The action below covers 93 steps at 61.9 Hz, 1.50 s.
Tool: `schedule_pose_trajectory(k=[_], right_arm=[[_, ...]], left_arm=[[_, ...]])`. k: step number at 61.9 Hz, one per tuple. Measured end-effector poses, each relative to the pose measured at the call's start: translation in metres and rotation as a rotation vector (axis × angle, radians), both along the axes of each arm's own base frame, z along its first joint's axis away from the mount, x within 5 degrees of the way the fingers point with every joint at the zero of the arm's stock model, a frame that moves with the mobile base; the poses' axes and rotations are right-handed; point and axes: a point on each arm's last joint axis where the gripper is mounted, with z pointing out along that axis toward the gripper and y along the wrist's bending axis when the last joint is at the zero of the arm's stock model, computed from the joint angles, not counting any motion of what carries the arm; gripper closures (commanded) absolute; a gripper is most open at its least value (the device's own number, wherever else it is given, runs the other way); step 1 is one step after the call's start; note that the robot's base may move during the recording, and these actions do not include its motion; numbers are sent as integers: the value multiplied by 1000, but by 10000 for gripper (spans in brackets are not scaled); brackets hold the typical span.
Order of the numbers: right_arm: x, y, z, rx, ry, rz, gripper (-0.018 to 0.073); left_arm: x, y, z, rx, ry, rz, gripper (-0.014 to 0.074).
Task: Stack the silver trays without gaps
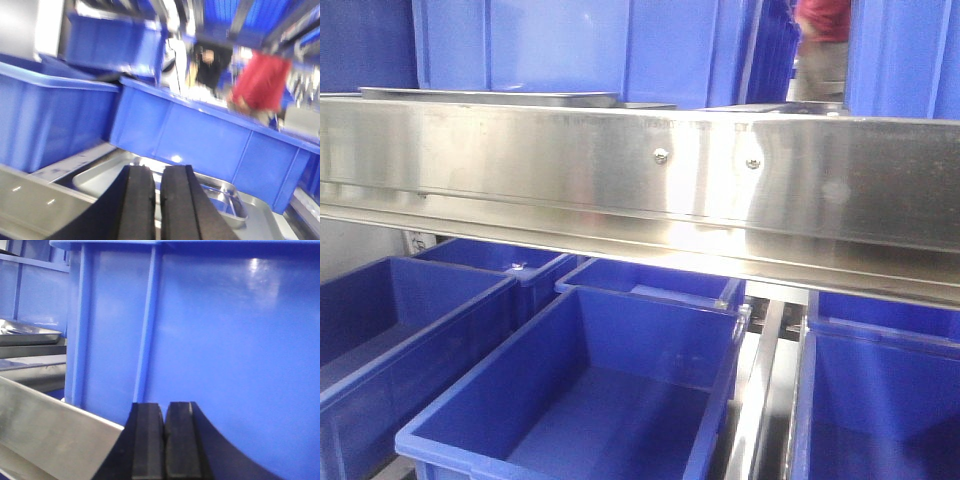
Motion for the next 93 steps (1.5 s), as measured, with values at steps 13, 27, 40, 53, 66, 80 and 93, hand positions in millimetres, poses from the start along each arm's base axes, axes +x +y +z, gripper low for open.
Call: schedule_pose_trajectory(k=[13,27,40,53,66,80,93], right_arm=[[0,0,0,2,0,0,637],[0,0,0,1,-2,0,637],[0,0,0,1,-2,0,637],[0,0,0,1,-2,0,637],[0,0,0,1,-2,0,637],[0,0,0,1,-2,0,637],[0,0,0,1,-2,0,637]], left_arm=[[-29,4,-56,-36,-20,11,571],[-30,4,-90,-44,34,14,571],[-27,4,-111,-34,99,17,571],[-26,4,-112,28,97,27,571],[-26,6,-112,183,79,69,571],[-26,6,-111,230,75,87,571],[-26,6,-111,235,73,88,571]])
